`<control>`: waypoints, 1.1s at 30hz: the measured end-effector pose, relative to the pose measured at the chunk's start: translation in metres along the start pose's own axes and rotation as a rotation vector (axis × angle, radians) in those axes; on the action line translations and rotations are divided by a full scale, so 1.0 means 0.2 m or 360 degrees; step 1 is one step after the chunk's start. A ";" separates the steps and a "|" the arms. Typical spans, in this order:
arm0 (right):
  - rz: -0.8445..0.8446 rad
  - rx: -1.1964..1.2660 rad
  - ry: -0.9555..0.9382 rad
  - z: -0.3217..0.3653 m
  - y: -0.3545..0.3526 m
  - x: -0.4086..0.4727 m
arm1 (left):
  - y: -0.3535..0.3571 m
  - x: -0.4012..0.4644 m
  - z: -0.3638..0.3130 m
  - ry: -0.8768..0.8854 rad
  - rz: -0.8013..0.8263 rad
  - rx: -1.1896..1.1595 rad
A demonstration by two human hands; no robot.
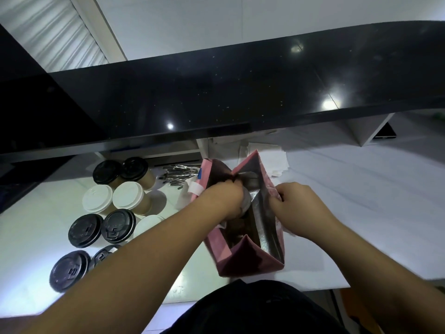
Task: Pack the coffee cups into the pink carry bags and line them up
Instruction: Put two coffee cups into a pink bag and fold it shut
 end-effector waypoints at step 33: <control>-0.0061 -0.0056 0.0131 0.06 0.00 0.01 | 0.30 -0.57 0.78 -0.0384 -0.0430 -0.0155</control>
Point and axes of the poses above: each hand's wrist, its own x-axis towards the middle knuckle, its own y-axis out of the palm, z = x × y, the point moved 6 cm from there along x, towards the middle knuckle, and after that the axes turned 10 degrees about x, right-handed, at the moved point
